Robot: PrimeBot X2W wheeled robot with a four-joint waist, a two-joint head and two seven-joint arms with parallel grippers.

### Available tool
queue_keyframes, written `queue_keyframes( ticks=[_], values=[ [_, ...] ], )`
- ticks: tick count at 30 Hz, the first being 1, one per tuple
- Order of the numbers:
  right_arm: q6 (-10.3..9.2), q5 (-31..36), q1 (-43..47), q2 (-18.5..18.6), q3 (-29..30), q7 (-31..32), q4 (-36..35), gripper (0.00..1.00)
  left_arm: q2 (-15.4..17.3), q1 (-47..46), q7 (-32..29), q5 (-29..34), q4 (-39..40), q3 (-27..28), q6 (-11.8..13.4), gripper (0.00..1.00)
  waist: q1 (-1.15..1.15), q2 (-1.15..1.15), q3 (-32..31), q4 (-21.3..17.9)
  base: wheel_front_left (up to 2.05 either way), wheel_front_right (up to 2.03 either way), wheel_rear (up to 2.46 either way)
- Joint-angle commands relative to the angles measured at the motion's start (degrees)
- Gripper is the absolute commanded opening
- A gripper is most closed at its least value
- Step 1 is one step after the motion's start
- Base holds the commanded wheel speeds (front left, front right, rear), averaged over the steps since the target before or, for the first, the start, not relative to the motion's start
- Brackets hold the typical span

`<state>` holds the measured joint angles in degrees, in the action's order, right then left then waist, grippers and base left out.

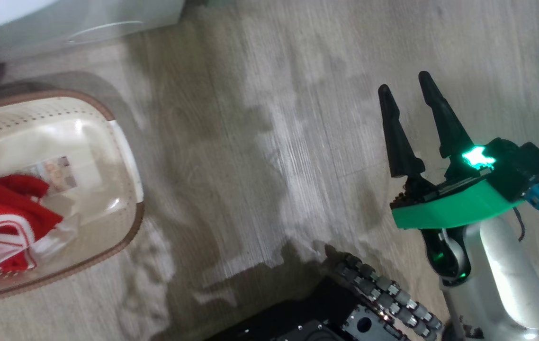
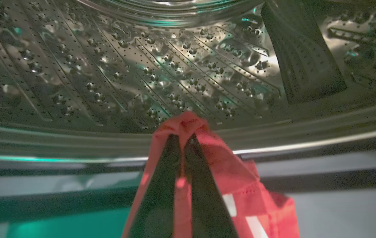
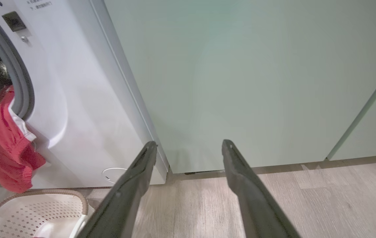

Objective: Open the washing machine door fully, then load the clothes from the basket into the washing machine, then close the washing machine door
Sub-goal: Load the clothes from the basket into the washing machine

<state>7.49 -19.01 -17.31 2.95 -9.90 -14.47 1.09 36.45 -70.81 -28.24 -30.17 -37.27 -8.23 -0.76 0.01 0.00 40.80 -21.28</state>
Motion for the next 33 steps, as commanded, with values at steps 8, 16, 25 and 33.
queue_keyframes(
  ticks=[8,16,25,33],
  values=[
    [0.00,-1.3,0.8,-0.1,-1.6,-0.5,-2.9,1.00,5.7,-6.3,8.3,2.2,3.0,3.0,1.0,0.00,-0.01,0.00,3.2,-3.7,0.00,0.00,0.00],
    [0.00,-1.9,0.4,-0.1,-2.2,-0.5,-3.8,1.00,5.6,-13.3,26.8,6.8,0.0,1.2,-1.2,0.00,-0.01,0.00,4.9,-4.4,0.00,0.00,0.00],
    [0.00,-1.9,-0.2,-0.1,-1.9,-0.5,-3.8,1.00,4.1,-13.4,26.7,5.7,-11.4,0.0,-2.8,0.00,-0.01,0.00,5.4,-3.3,0.00,0.00,0.00],
    [0.00,-0.6,-0.7,-0.1,-0.9,-0.5,-3.2,1.00,1.9,-12.1,30.1,6.0,-14.5,-1.9,-3.5,1.00,-0.01,0.00,3.3,-1.1,0.00,0.00,0.00]
  ],
)
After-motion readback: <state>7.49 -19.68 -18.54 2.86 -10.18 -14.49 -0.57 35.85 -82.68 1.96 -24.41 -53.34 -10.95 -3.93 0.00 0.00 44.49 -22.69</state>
